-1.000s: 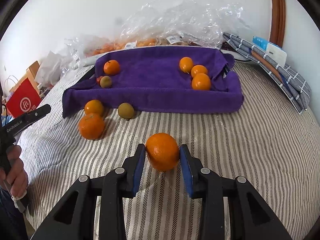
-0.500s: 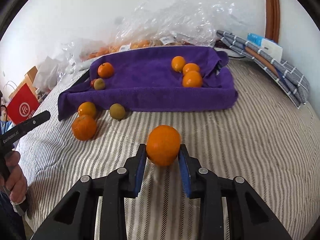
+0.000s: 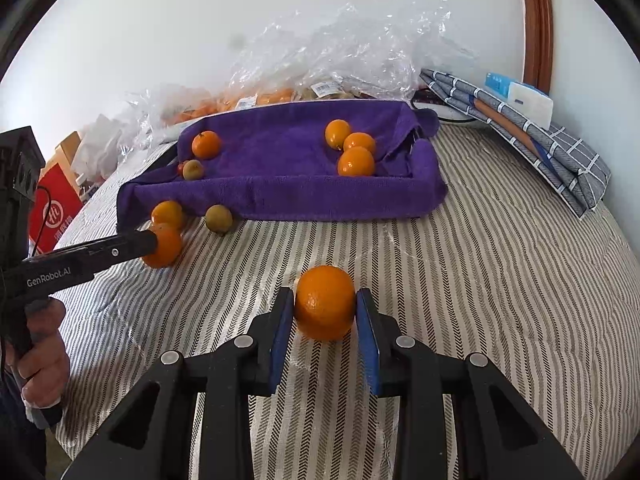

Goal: Organize fruits
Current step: 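Grasp a large orange with the left tool, then carry both held oranges in both tools over the towel, then open both tools to release the oranges onto the towel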

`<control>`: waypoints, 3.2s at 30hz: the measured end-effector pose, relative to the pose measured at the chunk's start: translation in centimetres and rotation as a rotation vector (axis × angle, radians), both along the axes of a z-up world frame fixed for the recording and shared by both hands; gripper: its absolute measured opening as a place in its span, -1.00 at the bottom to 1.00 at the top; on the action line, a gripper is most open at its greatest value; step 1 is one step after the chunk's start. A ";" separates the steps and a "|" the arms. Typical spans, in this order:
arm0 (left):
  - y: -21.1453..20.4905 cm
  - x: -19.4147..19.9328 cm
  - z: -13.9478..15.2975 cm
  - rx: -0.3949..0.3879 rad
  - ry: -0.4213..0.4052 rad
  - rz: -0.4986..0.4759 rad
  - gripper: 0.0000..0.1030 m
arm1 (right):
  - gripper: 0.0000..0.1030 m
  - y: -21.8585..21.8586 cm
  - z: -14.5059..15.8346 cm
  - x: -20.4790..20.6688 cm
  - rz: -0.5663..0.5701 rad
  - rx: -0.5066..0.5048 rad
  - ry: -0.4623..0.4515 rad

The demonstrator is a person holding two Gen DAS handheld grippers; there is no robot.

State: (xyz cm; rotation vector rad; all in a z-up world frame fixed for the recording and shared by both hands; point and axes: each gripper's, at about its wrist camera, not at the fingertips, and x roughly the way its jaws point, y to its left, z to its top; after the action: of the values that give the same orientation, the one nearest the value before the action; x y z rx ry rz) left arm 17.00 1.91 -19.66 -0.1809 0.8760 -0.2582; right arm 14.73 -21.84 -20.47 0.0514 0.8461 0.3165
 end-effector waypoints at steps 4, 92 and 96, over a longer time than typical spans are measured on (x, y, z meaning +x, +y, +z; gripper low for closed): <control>-0.8 0.8 -0.6 0.048 0.025 0.000 -0.21 | -0.39 0.4 -0.8 1.1 0.008 -0.007 0.039; 5.8 7.3 4.4 -0.013 -0.034 0.106 -0.04 | 0.02 1.9 4.9 9.7 -0.087 -0.084 -0.053; 7.1 5.4 6.0 0.002 -0.066 0.128 -0.02 | 0.02 4.2 5.7 7.7 -0.038 -0.061 -0.054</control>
State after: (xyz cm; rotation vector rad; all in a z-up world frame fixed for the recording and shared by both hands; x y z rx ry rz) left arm 22.36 9.04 -13.70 -0.2244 0.7959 -0.1436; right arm 22.43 -17.67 -14.76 0.0018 0.7997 0.2555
